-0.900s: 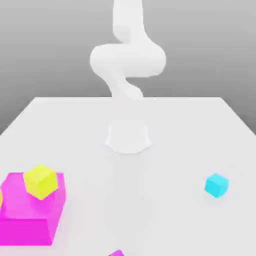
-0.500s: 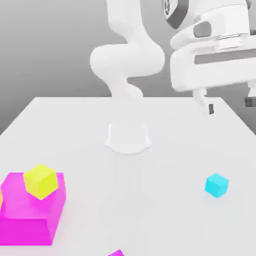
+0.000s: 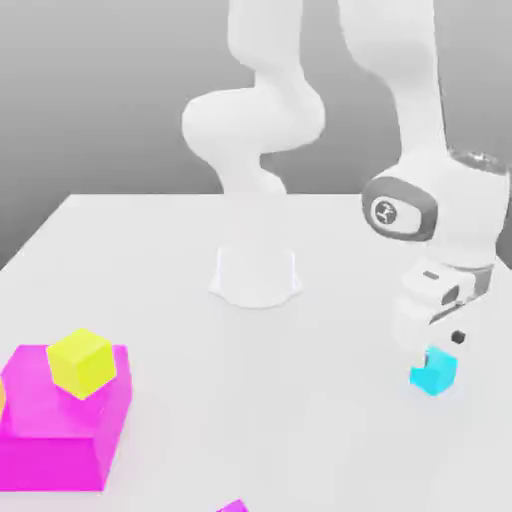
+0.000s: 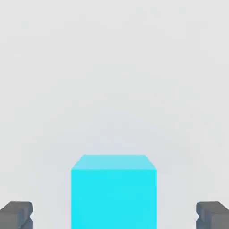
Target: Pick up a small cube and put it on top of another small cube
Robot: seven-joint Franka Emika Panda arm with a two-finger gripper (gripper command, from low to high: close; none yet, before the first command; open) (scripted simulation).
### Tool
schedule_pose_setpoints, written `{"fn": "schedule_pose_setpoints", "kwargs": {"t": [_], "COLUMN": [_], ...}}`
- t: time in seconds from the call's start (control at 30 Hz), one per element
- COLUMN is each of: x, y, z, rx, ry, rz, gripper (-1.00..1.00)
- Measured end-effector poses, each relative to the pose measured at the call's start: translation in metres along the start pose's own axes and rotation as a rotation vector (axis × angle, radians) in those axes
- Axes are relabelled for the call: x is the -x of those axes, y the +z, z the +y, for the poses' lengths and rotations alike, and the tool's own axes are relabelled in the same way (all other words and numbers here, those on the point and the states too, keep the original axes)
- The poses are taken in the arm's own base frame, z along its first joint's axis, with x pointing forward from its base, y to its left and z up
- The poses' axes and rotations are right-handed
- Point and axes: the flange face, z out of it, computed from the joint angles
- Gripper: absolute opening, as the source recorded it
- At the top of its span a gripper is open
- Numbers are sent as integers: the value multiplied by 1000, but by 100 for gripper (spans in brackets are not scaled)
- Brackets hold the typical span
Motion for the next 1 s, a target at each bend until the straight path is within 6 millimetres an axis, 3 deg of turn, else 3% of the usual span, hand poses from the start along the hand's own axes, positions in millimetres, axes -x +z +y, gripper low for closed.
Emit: {"fn": "schedule_pose_setpoints", "kwargs": {"t": [0.03,0.27,0.47,0.53,0.67,0.8,0.9,1.0], "x": [0,1,0,-30,-129,-209,-248,-265], "y": [8,8,-43,-56,-77,-101,-121,-142], "z": [1,1,0,13,81,180,270,363], "rx": [0,0,1,4,8,9,7,4], "ry": [0,-1,0,42,194,333,432,526], "rz": [0,1,2,1,-4,-9,-11,-10], "gripper": [-100,-100,-100,-100,-100,-100,-100,-100]}}
